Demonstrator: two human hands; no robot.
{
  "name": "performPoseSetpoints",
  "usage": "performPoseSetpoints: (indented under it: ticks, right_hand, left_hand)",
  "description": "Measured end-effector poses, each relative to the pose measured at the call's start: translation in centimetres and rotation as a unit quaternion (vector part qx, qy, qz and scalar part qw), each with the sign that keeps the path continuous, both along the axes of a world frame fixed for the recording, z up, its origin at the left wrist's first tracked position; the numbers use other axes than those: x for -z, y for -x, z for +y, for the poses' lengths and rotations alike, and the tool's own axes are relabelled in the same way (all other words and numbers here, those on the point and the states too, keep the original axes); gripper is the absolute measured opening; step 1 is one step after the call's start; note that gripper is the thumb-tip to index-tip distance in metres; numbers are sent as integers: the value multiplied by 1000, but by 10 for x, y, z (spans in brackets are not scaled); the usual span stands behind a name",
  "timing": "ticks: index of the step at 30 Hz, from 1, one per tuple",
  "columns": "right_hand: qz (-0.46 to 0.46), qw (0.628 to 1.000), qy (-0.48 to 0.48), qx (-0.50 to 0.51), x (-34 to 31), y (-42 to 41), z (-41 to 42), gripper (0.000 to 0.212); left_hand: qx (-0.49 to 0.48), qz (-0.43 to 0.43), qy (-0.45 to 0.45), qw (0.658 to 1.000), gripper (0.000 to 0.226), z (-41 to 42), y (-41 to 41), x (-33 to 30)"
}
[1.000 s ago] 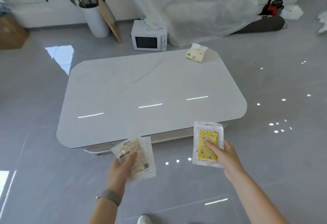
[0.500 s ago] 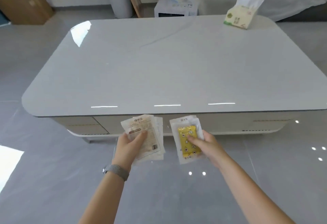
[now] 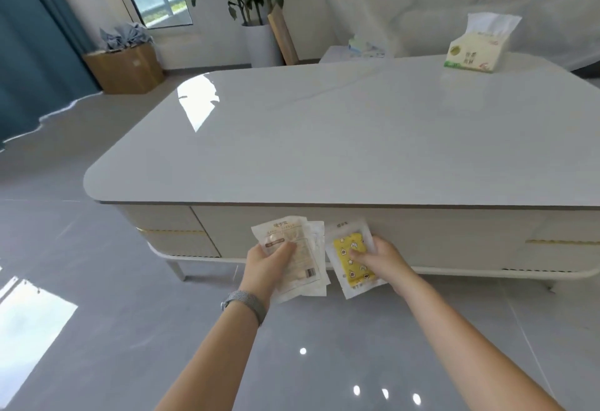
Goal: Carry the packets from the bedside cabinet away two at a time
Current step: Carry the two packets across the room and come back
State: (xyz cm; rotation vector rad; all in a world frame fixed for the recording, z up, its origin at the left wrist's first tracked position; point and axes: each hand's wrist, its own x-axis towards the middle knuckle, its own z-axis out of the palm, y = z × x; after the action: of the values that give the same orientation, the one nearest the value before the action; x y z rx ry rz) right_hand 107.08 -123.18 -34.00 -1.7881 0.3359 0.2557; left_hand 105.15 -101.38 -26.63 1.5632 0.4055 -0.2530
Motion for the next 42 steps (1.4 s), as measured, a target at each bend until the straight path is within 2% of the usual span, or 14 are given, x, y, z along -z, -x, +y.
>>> performPoseSetpoints:
  ticks: [4, 7, 13, 18, 23, 31, 34, 37, 42]
  right_hand:
    - [0, 997, 63, -46, 4, -7, -6, 14]
    - [-8, 997, 56, -48, 3, -1, -4, 13]
    - [-20, 988, 147, -43, 1, 12, 10, 15]
    - [12, 992, 117, -55, -7, 46, 15, 15]
    - [17, 993, 101, -52, -9, 86, 24, 18]
    - [32, 988, 128, -77, -15, 137, 38, 26]
    - [24, 983, 164, -74, -15, 148, 42, 39]
    - [32, 973, 203, -101, -24, 154, 43, 37]
    - [64, 914, 338, -217, -58, 153, 45, 41]
  left_hand:
    - [26, -7, -16, 1000, 10, 4, 1, 9]
    - [44, -31, -25, 998, 9, 10, 3, 1]
    - [44, -92, -4, 995, 10, 18, 2, -21]
    - [50, -140, 25, 989, 13, 25, 1, -46]
    - [28, -126, 59, 990, 11, 30, 11, -53]
    - [67, -146, 7, 987, 10, 56, 35, -60]
    - [74, -135, -7, 988, 13, 65, 39, -56]
    - [78, -126, -16, 989, 10, 67, 42, -55]
    - [101, -127, -44, 986, 7, 65, 44, -54]
